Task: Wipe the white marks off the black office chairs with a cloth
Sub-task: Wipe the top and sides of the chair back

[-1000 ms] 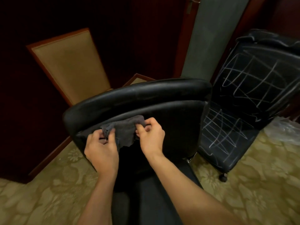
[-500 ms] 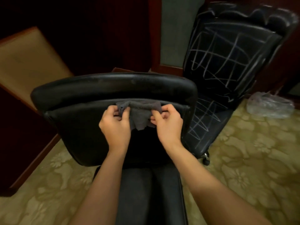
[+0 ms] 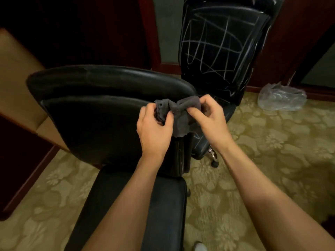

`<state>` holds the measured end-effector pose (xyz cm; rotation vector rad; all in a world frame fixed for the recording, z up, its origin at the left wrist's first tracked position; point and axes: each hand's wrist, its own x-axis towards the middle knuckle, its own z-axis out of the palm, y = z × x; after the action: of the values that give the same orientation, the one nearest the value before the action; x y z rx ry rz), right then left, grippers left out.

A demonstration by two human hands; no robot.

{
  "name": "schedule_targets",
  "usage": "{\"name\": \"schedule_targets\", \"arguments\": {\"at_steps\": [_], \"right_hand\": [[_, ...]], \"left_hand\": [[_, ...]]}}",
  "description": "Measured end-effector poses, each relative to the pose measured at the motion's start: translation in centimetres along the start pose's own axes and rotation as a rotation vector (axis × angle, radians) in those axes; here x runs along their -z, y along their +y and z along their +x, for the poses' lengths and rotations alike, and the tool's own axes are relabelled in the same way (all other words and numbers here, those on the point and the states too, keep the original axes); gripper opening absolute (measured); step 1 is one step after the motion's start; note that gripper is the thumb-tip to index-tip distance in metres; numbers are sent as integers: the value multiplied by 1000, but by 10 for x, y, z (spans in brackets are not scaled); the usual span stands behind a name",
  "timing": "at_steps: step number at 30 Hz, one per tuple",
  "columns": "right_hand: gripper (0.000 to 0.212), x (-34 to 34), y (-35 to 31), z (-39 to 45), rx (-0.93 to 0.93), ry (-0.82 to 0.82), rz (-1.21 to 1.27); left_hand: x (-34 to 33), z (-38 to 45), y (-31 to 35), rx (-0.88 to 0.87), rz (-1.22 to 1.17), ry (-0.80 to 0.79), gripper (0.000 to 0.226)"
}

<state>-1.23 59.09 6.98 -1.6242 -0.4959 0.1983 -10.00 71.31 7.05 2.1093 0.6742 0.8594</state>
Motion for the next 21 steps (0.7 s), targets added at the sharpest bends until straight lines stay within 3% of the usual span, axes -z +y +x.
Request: {"name": "schedule_targets", "arguments": {"at_steps": [4,11,16,21], "right_hand": [[11,10,7,-25,49,25,63],[8,53,8,-87,67,43,35],[11,54,17,-146,135,214,-51],[23,40,34,-215,275,380,-222]], "left_hand": [[-7,-26,8,38,-31,12,24],[-10,-101,20,36,-190,-135,24],[0,-134,21,27,-204,-212,13],[11,-176,13,-114,-151,-262,8]]}}
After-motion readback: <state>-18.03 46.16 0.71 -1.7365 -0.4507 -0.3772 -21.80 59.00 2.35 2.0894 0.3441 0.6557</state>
